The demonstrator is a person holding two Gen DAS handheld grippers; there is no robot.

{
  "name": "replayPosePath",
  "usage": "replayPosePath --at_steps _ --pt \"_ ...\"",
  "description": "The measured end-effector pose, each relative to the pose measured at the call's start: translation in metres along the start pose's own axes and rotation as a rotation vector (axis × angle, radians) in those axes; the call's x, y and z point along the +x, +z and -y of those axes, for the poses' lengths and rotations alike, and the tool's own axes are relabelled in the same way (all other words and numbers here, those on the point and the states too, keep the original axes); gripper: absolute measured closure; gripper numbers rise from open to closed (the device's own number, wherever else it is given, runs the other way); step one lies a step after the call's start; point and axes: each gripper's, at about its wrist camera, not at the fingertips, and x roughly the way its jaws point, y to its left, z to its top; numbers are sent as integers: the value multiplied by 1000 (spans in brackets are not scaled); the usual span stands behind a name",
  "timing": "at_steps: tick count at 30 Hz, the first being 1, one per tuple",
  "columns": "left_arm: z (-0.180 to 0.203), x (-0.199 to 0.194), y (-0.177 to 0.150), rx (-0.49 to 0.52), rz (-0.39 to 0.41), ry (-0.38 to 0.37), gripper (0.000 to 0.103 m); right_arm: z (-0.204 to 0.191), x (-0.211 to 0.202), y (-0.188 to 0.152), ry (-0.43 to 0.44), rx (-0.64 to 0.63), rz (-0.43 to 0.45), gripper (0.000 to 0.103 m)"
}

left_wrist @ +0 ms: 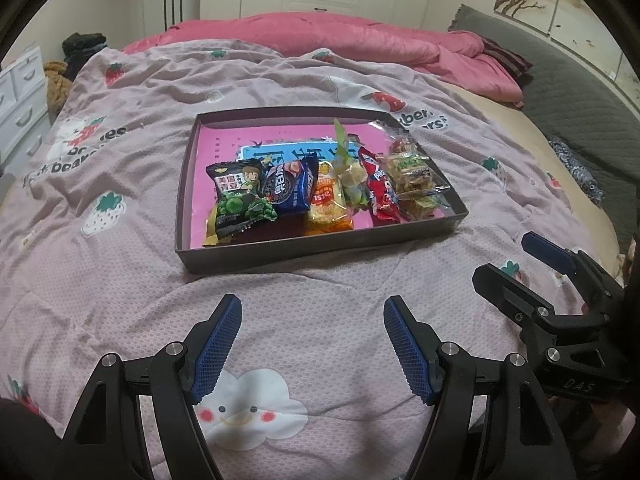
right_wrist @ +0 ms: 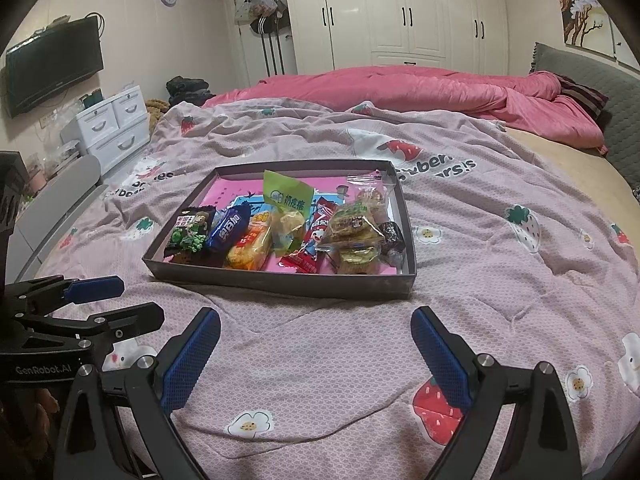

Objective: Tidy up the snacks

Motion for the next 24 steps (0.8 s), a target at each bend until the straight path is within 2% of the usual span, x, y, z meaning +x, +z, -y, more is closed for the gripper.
replayPosePath --at_steps 24 --pt "1 0 -1 0 -7 7 28 2 1 -1 -8 -10 0 6"
